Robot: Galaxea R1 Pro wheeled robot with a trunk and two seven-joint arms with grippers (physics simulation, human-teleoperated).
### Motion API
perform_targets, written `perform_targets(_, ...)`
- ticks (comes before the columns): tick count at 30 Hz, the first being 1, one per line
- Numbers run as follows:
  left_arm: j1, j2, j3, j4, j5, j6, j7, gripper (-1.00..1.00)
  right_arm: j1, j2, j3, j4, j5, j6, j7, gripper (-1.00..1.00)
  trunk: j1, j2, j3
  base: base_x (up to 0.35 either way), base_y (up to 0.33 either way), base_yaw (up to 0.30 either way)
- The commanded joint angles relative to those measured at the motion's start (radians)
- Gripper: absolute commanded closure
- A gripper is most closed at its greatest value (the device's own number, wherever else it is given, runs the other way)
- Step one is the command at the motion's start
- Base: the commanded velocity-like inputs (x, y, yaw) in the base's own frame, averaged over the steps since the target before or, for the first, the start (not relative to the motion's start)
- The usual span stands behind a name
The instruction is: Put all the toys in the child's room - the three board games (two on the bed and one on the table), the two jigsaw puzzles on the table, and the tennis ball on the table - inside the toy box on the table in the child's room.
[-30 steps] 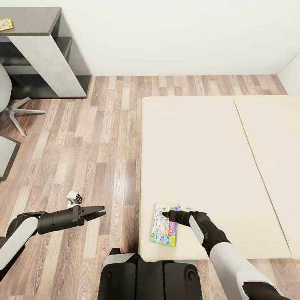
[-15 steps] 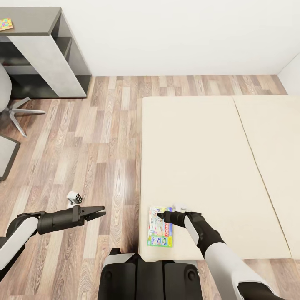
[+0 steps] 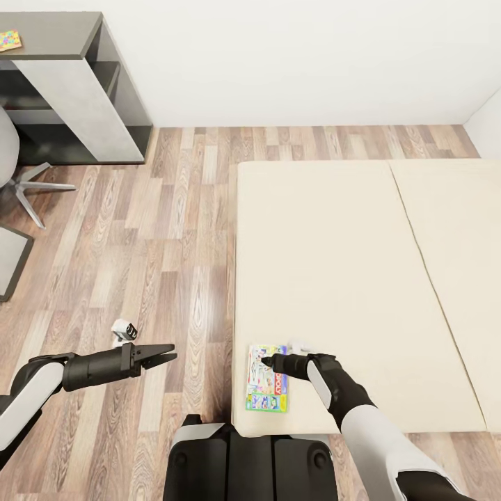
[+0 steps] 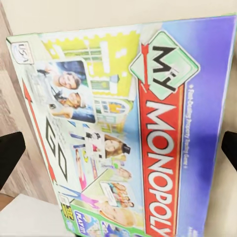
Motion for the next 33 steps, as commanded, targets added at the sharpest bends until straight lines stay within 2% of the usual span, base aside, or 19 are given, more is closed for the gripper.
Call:
perform_targets(1, -0.001, 0.001, -0.001, 0.000, 0.001, 0.003, -0.003, -1.00, 0.000, 0.001, -0.004, -0.001, -0.007, 0.014, -0.002, -1.00, 0.001, -0.002, -0.001, 0.000, 0.000, 0.000)
perform_targets(7, -0.001, 0.001, -0.001, 0.000, 0.001, 0.004, -0.003, -1.00, 0.000, 0.001, -0.004, 0.000, -0.011, 0.075, -0.010, -1.00, 0.001, -0.002, -0.001, 0.000, 0.000, 0.000)
perform_targets(13, -0.001, 0.002, -0.001, 0.000, 0.001, 0.004, -0.004, -1.00, 0.000, 0.006, -0.004, -0.001, -0.013, 0.097, -0.012, -1.00, 0.001, -0.002, -0.001, 0.000, 0.000, 0.000)
perform_targets(18, -0.001, 0.001, -0.002, 0.000, 0.001, 0.003, -0.004, -1.00, 0.000, 0.025, -0.004, -0.002, -0.006, 0.096, -0.013, -1.00, 0.001, -0.002, -0.001, 0.000, 0.000, 0.000)
perform_targets(30, -0.001, 0.000, -0.003, 0.000, 0.001, 0.003, -0.003, -1.00, 0.000, 0.015, -0.002, -0.010, -0.001, 0.078, -0.011, -1.00, 0.001, -0.002, -0.001, 0.000, 0.000, 0.000)
perform_targets(33, -0.001, 0.000, -0.003, 0.000, 0.001, 0.003, -0.002, -1.00, 0.000, 0.015, -0.001, -0.011, -0.002, 0.054, -0.006, -1.00, 0.001, -0.002, -0.001, 0.000, 0.000, 0.000)
